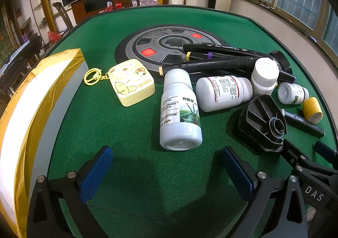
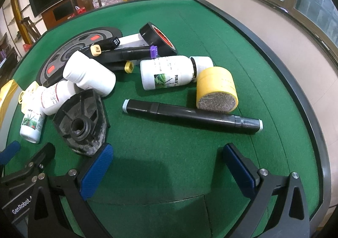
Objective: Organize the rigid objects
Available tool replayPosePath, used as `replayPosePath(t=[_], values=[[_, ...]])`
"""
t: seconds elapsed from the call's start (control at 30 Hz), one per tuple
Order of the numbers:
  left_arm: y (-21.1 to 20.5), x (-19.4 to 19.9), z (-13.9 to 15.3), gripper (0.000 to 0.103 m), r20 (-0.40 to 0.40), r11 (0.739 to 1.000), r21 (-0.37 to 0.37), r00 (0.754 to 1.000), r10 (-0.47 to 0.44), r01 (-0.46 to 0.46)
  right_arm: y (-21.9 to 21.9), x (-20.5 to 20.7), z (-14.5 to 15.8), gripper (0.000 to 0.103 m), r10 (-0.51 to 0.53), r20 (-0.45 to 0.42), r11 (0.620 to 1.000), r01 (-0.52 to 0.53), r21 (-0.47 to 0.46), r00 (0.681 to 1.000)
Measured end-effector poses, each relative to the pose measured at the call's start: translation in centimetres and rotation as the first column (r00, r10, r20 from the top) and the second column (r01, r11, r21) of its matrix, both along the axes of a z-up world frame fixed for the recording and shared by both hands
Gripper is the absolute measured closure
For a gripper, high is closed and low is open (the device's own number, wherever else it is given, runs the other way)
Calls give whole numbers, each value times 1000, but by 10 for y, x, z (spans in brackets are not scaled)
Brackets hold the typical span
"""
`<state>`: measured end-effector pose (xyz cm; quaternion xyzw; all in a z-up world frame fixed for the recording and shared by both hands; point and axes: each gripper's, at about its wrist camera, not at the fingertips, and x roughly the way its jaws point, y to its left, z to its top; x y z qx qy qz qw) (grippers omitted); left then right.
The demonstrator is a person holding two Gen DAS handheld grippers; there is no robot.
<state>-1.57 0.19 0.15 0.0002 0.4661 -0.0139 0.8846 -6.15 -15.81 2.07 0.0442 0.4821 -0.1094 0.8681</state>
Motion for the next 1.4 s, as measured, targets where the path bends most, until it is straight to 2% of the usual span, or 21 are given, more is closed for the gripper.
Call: replayPosePath(t=[0.43,0.57,0.63,0.73,0.8,0.87,0.93,1.03,1.07,1.1,1.13,1.17,1.2,1.23,1.3,1.37,1.4], values=[[1,-2,1,0,3,1000,-1,1000,5,-5,-1,6,1,0,0,-1,1000,0,-6,1000],[4,-4,4,3,3,999,-21,1000,-24,24,-4,5,3,1,13,-22,1000,-13,1,1000],[9,-12,14,12,54,997,-58,998,-41,44,-7,-8,15,6,-8,15,1000,9,-28,1000],[15,-33,39,12,142,993,-87,987,-69,82,-8,-36,43,6,-12,108,995,23,-101,994],[21,-53,70,12,223,987,-115,971,-87,115,-11,-54,62,6,-24,163,990,46,-130,986],[28,-74,105,12,327,983,-124,941,-91,138,-15,-74,87,6,-37,228,986,73,-152,973],[40,-98,147,12,441,974,-136,892,-102,179,-18,-95,120,6,-41,309,979,99,-176,950],[57,-125,195,12,537,962,-139,834,-127,236,-18,-118,175,6,-23,420,977,109,-182,907],[59,-131,205,12,557,961,-130,820,-133,244,-19,-127,196,6,-9,464,978,104,-180,886],[61,-139,214,12,587,959,-110,796,-149,261,-18,-134,215,6,1,505,978,105,-182,863],[60,-144,219,12,606,958,-87,778,-166,272,-15,-143,238,6,22,557,973,110,-203,830],[57,-150,221,12,631,960,-50,754,-183,275,-9,-150,255,6,50,595,962,121,-245,802],[56,-152,221,12,643,964,-30,743,-185,265,-3,-153,263,5,74,615,945,142,-295,785],[54,-152,222,12,655,969,-12,735,-178,246,9,-155,270,5,113,631,907,179,-381,768],[56,-149,225,12,669,974,-31,729,-145,223,19,-158,276,5,150,637,878,195,-438,756],[67,-150,235,12,704,977,-76,705,-91,202,14,-161,285,5,147,653,893,183,-410,743],[72,-149,239,12,716,978,-89,694,-68,188,7,-162,291,5,125,669,892,211,-399,733]])
